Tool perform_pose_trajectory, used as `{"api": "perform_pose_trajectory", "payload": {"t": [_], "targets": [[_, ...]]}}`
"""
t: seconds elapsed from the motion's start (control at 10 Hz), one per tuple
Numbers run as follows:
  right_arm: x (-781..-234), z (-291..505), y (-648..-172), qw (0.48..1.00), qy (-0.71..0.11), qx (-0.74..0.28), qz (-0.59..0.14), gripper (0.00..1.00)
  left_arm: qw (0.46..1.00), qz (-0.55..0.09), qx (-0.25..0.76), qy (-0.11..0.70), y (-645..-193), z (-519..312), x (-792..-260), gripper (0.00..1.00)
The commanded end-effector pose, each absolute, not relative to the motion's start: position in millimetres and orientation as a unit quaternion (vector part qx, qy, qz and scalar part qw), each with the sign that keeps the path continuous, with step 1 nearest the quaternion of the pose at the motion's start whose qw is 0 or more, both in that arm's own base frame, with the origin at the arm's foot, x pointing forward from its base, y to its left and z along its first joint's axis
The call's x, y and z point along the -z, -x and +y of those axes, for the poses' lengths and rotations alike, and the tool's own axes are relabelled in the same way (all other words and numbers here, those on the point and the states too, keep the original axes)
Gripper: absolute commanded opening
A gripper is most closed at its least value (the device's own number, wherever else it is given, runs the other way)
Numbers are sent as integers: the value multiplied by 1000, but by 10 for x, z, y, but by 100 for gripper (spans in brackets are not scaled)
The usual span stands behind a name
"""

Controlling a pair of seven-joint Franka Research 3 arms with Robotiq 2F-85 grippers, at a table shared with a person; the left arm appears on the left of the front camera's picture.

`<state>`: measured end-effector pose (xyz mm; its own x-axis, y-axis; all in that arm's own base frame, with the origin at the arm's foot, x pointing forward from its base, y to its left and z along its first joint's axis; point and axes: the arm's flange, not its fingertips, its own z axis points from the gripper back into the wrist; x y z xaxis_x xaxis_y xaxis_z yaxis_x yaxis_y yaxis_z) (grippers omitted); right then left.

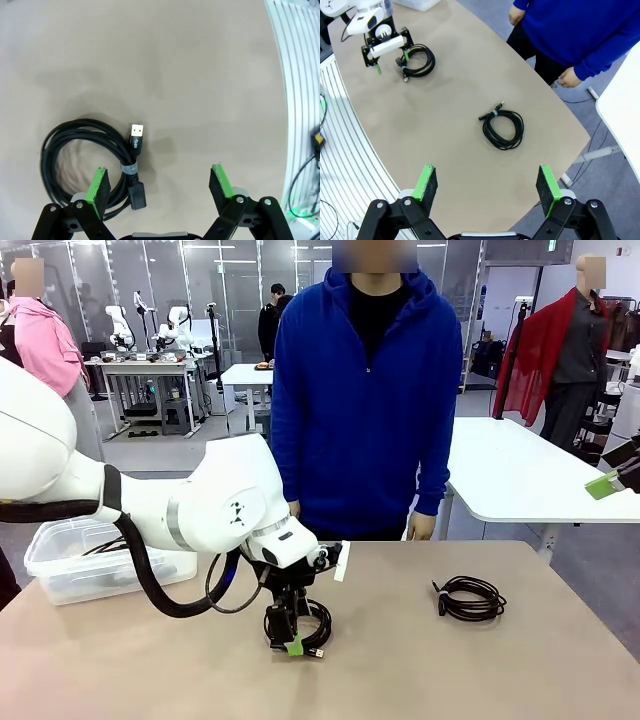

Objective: Organize and store the cables.
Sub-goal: Place the USB Extension Cable into the Organizing box.

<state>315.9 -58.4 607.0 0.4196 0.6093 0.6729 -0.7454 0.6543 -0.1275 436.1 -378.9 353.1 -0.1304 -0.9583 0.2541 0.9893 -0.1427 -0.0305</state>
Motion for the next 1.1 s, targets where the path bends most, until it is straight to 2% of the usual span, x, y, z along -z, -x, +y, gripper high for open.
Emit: {"api": "perform_pose_trajectory", "payload": {"t": [0.0,0.7,1.0], "targets": [[-6077,-594,-3161,837,-98,-404,-354,100,660,-67,742,102,-4380,-3893,-3424,100],[-6077,-594,-3161,837,-98,-404,-354,100,676,-21,731,90,-4434,-3967,-3326,100],[-6077,-594,-3161,837,-98,-404,-354,100,691,-29,717,83,-4410,-3954,-3263,100]]}}
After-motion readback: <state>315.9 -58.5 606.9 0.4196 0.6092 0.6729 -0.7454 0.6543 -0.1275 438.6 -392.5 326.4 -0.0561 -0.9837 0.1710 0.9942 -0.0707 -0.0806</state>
